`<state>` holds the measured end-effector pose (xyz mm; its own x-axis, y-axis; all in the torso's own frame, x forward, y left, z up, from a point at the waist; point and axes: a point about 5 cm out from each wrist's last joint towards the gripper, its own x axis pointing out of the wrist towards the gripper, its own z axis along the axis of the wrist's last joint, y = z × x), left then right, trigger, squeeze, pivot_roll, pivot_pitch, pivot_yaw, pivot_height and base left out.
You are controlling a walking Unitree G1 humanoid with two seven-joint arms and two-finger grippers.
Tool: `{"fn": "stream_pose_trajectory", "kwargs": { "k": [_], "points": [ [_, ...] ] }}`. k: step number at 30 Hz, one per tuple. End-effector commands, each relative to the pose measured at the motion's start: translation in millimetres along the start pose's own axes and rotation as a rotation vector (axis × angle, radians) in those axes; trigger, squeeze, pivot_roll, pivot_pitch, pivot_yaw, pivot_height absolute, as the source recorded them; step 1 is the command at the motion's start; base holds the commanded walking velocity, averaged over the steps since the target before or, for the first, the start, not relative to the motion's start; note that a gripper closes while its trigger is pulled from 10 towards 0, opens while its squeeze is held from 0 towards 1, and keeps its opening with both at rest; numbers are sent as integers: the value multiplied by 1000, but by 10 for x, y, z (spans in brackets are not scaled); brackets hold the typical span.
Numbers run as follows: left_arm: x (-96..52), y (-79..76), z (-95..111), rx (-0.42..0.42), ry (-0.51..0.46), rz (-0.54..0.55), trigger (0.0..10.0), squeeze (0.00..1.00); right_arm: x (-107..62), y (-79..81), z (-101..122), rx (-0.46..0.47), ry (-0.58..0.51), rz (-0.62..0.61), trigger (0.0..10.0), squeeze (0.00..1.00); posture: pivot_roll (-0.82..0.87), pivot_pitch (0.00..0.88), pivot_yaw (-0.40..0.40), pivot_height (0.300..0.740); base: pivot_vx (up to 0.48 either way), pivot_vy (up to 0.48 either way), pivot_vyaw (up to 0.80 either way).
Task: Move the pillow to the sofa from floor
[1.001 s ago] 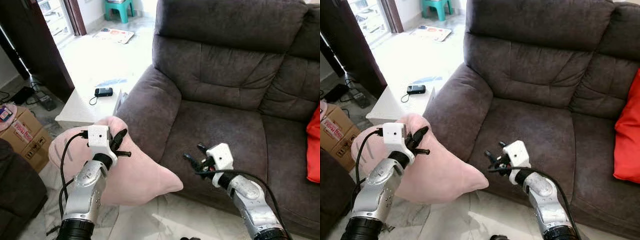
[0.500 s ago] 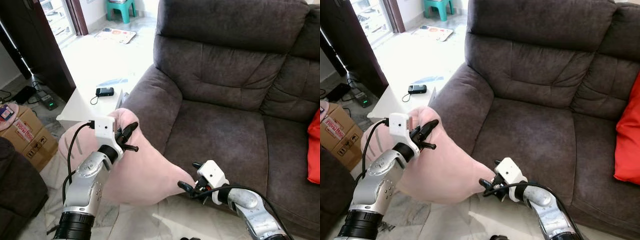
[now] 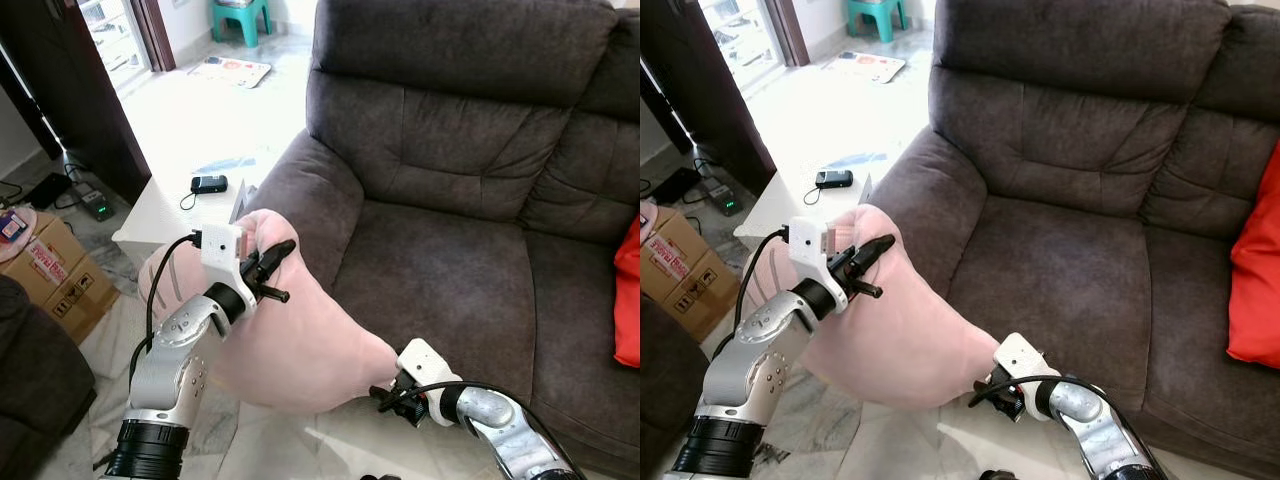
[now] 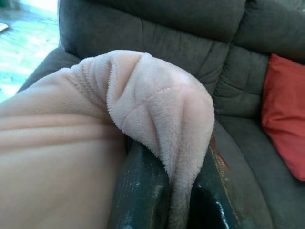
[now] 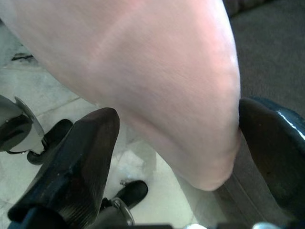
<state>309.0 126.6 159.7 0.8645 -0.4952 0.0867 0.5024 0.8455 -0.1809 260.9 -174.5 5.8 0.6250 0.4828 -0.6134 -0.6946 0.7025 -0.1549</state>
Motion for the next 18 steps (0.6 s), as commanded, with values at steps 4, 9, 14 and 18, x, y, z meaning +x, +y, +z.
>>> {"fn": "stream_pose_trajectory", "kwargs": {
  "k": [4,9,14,18],
  "points": [
    [60,-171,351,36,-137,-102,10000,0,9,-28,-31,5,27,-18,10000,0,2,76,-2,740,0,0,0],
    [58,-169,353,35,-135,-102,10000,0,10,-17,-34,24,16,-8,0,0,4,76,-1,740,0,0,0],
    [62,-168,352,33,-134,-101,10000,0,14,-7,-16,29,0,4,0,0,3,76,-1,740,0,0,0],
    [59,-172,345,32,-128,-101,10000,0,14,-13,-8,24,-3,5,0,0,3,76,-2,740,0,0,0]
  ]
}}
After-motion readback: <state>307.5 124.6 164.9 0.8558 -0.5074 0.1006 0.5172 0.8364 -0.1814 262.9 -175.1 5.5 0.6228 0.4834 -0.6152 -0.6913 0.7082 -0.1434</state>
